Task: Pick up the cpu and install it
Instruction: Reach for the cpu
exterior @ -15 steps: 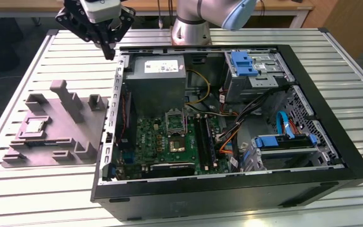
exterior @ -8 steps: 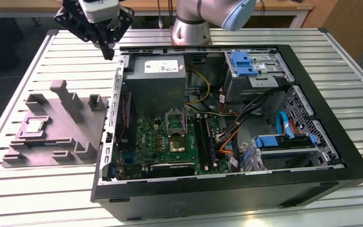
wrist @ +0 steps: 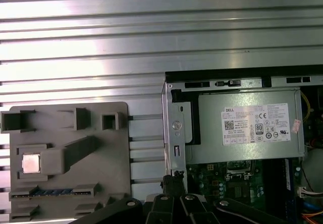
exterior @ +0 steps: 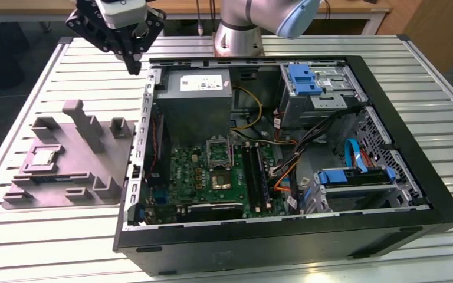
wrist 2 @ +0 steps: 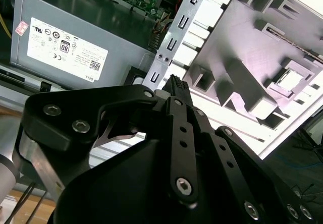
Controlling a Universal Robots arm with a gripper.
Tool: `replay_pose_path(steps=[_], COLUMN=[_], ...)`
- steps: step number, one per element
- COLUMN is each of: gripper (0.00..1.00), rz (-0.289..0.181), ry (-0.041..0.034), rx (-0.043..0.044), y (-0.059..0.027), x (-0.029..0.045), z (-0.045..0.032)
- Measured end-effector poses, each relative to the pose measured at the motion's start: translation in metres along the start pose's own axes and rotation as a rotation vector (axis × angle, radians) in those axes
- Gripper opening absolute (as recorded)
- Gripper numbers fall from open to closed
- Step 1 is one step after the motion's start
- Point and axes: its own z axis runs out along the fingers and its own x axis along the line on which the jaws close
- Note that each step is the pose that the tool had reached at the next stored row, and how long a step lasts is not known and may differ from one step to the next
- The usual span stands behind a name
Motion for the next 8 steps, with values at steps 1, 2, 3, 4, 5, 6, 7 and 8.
replay_pose_path(steps=[1, 2, 3, 4, 5, 6, 7, 8], gripper=[0.11, 0.11, 0.11, 0.11, 0.11, 0.11, 0.11, 0.11], rz=[0.000, 0.000, 0.000, 0.000, 0.000, 0.000, 0.000, 0.000], ry=[0.0000, 0.0000, 0.0000, 0.0000, 0.0000, 0.0000, 0.0000, 0.0000], rx=[0.0000, 0.0000, 0.0000, 0.0000, 0.0000, 0.0000, 0.0000, 0.0000], y=[0.0000, -0.0002, -0.0004, -0.0004, -0.0004, -0.0004, -0.0005, -0.0005], x=[0.0002, 0.0030, 0.0054, 0.0055, 0.0056, 0.0059, 0.0063, 0.0067], z=[0.0000, 0.0000, -0.0001, -0.0001, -0.0001, -0.0001, -0.0001, -0.0001])
